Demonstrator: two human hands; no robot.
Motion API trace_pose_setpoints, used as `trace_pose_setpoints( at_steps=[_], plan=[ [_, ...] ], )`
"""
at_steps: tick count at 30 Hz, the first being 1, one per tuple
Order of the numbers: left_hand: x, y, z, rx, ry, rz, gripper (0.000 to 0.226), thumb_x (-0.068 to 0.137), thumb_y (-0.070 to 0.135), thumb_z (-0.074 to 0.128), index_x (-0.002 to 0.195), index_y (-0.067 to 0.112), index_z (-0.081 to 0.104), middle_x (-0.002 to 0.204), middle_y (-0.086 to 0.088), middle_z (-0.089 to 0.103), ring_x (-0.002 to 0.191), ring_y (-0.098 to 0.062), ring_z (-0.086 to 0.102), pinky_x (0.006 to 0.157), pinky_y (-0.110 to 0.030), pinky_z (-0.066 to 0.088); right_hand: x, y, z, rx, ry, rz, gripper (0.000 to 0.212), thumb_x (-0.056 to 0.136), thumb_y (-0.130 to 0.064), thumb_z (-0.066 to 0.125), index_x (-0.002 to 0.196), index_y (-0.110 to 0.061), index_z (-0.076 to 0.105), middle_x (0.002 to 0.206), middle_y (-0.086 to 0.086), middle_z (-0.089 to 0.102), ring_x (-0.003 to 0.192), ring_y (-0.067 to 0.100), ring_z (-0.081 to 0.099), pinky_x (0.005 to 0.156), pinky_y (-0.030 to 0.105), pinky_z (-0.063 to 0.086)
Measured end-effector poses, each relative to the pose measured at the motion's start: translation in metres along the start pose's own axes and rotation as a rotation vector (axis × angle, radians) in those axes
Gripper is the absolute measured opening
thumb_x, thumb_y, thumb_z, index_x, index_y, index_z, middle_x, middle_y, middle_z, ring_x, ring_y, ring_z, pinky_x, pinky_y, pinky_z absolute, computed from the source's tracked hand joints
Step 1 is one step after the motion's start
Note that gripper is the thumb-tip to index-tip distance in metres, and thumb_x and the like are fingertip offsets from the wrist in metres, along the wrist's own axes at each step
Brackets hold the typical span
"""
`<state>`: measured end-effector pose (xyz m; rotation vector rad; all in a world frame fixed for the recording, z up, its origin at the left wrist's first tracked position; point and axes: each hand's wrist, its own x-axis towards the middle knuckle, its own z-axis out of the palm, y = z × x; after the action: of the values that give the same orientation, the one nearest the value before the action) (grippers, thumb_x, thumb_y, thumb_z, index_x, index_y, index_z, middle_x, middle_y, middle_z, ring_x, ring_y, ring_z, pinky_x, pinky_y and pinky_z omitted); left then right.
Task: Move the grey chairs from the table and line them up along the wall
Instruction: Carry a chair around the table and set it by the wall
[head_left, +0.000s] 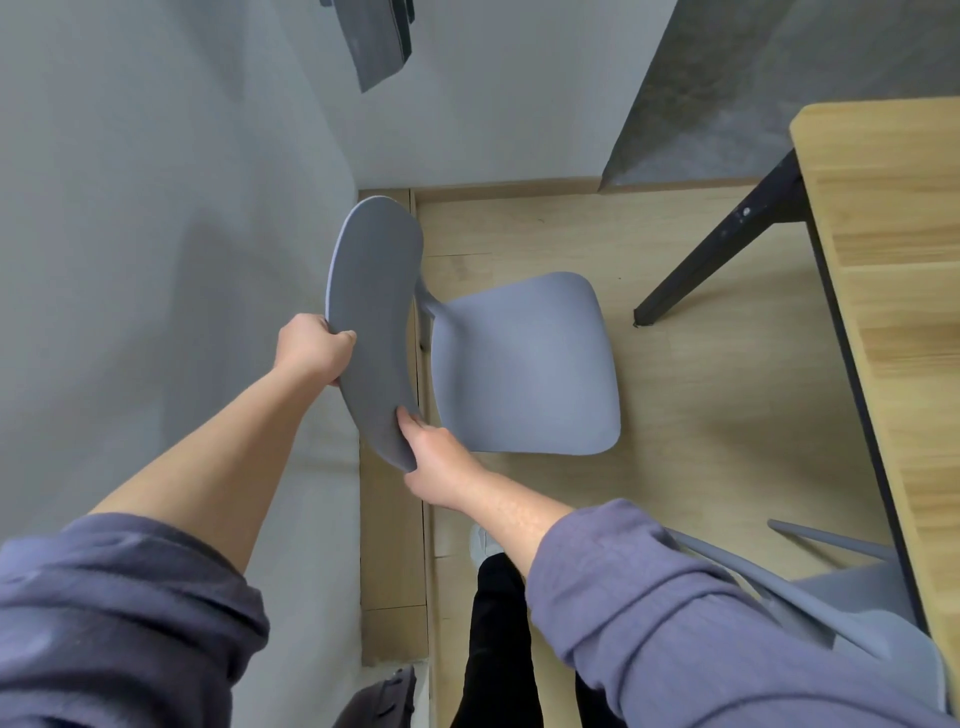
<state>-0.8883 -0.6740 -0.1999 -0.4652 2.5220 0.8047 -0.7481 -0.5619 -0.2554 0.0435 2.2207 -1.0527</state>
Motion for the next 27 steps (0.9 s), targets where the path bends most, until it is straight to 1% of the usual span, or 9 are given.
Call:
trace_pose_setpoints(
  at_steps=[8,11,14,16,18,21,23,25,27],
  plan=[
    [0.015,-0.001,-0.009,0.009,-0.006,0.007,0.011,0.088,0.013,0.056,0.086,0.003,0.061,0.091,-0.016,0.063,0.068,-0.035,0.065,0.078,-0.043,0.058,0.016,-0.010,0.001,0.025,-0.001,0.011,0.077,0.084,0.003,0.049,0.151,-0.012,0.014,0.149,0.013,0.036,0.126,0.036,0.046,0.097,0.046,0.047],
    [0.017,-0.008,-0.009,0.022,-0.003,-0.003,0.011,0.088,0.014,0.056,0.088,0.005,0.061,0.091,-0.016,0.062,0.069,-0.034,0.064,0.077,-0.041,0.057,0.019,-0.010,0.006,0.017,-0.040,0.006,0.080,0.085,0.001,0.050,0.152,-0.018,0.011,0.154,0.011,0.030,0.128,0.035,0.045,0.097,0.047,0.048],
    [0.018,-0.023,-0.010,0.060,0.032,0.001,0.017,0.090,0.018,0.054,0.089,0.002,0.062,0.090,-0.017,0.063,0.070,-0.033,0.063,0.073,-0.036,0.053,0.019,-0.012,0.014,0.014,-0.083,-0.013,0.084,0.085,0.000,0.052,0.153,-0.021,0.007,0.159,0.010,0.021,0.135,0.036,0.039,0.104,0.046,0.043],
    [0.017,-0.028,-0.010,0.073,0.055,0.029,0.023,0.092,0.021,0.053,0.090,0.000,0.063,0.090,-0.019,0.064,0.072,-0.034,0.063,0.072,-0.036,0.051,0.020,-0.011,0.015,0.013,-0.087,-0.019,0.085,0.085,-0.001,0.052,0.153,-0.021,0.005,0.161,0.009,0.014,0.138,0.035,0.036,0.107,0.046,0.040],
    [0.016,-0.029,-0.008,0.056,0.050,0.048,0.023,0.092,0.022,0.053,0.093,0.001,0.064,0.090,-0.018,0.064,0.075,-0.033,0.063,0.074,-0.036,0.052,0.020,-0.007,0.012,-0.008,-0.099,-0.022,0.084,0.087,-0.002,0.052,0.153,-0.019,0.003,0.162,0.009,0.014,0.139,0.035,0.035,0.107,0.046,0.040],
    [0.012,-0.034,-0.001,-0.015,-0.015,-0.013,0.027,0.092,0.021,0.055,0.110,0.002,0.063,0.100,-0.014,0.063,0.081,-0.033,0.063,0.075,-0.040,0.055,0.016,0.004,0.009,-0.047,-0.114,0.018,0.079,0.088,-0.001,0.049,0.153,-0.018,0.008,0.155,0.011,0.031,0.135,0.034,0.039,0.104,0.044,0.042],
    [0.011,-0.038,0.003,-0.013,-0.038,-0.036,0.033,0.093,0.023,0.055,0.115,-0.001,0.059,0.110,-0.018,0.064,0.090,-0.037,0.064,0.077,-0.044,0.056,0.012,0.015,0.008,-0.075,-0.109,0.070,0.077,0.088,0.000,0.046,0.154,-0.019,0.011,0.157,0.010,0.030,0.139,0.031,0.036,0.107,0.040,0.040],
    [0.010,-0.037,0.004,0.009,-0.027,-0.048,0.035,0.093,0.025,0.052,0.115,-0.002,0.056,0.118,-0.025,0.061,0.099,-0.042,0.062,0.084,-0.049,0.055,0.006,0.025,0.003,-0.074,-0.079,0.114,0.075,0.089,0.001,0.044,0.154,-0.020,0.012,0.158,0.007,0.028,0.142,0.029,0.031,0.109,0.037,0.037],
    [0.008,-0.034,0.006,0.022,-0.012,-0.071,0.036,0.094,0.025,0.050,0.118,-0.002,0.053,0.122,-0.027,0.059,0.106,-0.044,0.058,0.088,-0.049,0.052,-0.002,0.032,-0.009,-0.067,-0.033,0.131,0.071,0.091,-0.001,0.041,0.154,-0.020,0.014,0.159,0.004,0.025,0.144,0.025,0.027,0.111,0.034,0.032]
  ],
)
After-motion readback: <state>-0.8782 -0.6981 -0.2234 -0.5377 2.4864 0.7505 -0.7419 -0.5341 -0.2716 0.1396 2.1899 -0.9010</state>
